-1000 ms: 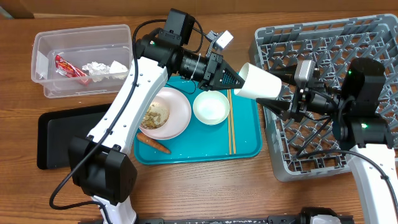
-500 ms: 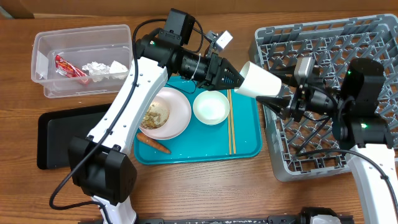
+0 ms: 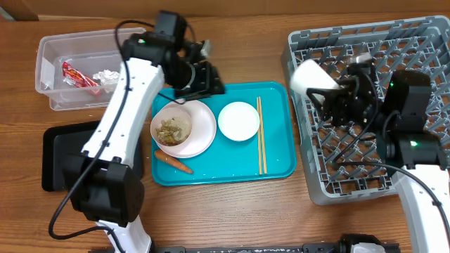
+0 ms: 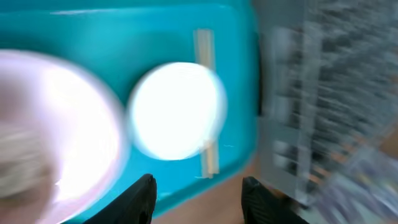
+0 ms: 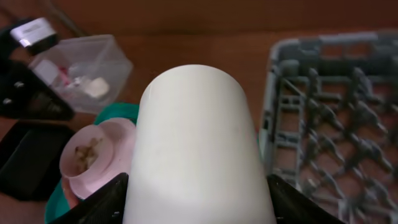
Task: Sort waste into correct bins and load items into the dishwasher
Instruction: 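Lower the cup into the dish rack with the right gripper and release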
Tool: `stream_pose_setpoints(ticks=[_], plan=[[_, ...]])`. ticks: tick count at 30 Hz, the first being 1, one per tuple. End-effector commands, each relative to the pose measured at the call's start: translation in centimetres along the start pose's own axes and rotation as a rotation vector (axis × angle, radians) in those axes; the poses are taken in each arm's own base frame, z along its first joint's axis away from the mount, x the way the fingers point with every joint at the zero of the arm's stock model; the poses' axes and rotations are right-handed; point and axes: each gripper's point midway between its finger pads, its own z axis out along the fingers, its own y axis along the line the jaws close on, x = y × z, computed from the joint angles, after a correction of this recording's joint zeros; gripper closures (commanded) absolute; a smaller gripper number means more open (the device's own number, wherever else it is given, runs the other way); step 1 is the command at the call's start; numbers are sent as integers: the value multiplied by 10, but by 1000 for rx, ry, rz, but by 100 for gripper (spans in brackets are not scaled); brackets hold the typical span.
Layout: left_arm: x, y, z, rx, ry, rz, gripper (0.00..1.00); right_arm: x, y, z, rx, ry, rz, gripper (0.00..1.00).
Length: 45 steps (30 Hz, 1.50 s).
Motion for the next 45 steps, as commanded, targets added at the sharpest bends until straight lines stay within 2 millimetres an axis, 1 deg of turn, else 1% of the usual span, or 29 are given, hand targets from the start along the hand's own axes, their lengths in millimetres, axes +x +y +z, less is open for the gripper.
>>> stream_pose_setpoints(ticks=[1,4,6,8,10,13,15,19,22,26,28,31,35,39,43,45], plan=[[-10,45,-30,-256,-107,-5,53,-34,-32,-41,289,-85,124,59],[-12,67,-53,-394,-165,-17,53,-37,-45,-67,415,-60,184,59],[-13,76,-70,-461,-209,-21,53,-40,-55,-86,492,-63,235,59],[-14,81,-87,-504,-254,-25,53,-42,-65,-102,549,-59,271,59],[-13,83,-99,-527,-288,-27,50,-41,-79,-117,600,-58,343,59],[-13,85,-108,-542,-310,-32,47,-33,-108,-134,683,-44,448,59],[-13,85,-109,-541,-311,-34,47,-19,-137,-144,749,-14,531,60],[-12,85,-109,-538,-310,-35,47,13,-187,-154,839,60,696,60],[-12,85,-109,-537,-308,-35,46,36,-216,-155,874,110,808,59],[-12,85,-109,-536,-308,-35,47,57,-246,-150,895,167,885,59],[-12,84,-108,-528,-306,-35,47,66,-256,-146,898,190,909,59],[-12,82,-107,-517,-303,-33,47,76,-265,-142,906,226,934,59],[-11,81,-106,-512,-302,-33,47,90,-276,-145,974,275,939,59],[-11,81,-106,-512,-302,-32,47,101,-280,-147,1005,320,951,59],[-11,81,-106,-512,-302,-33,46,108,-280,-145,1004,351,963,58],[-11,81,-106,-512,-302,-33,46,112,-279,-144,1001,372,971,53]])
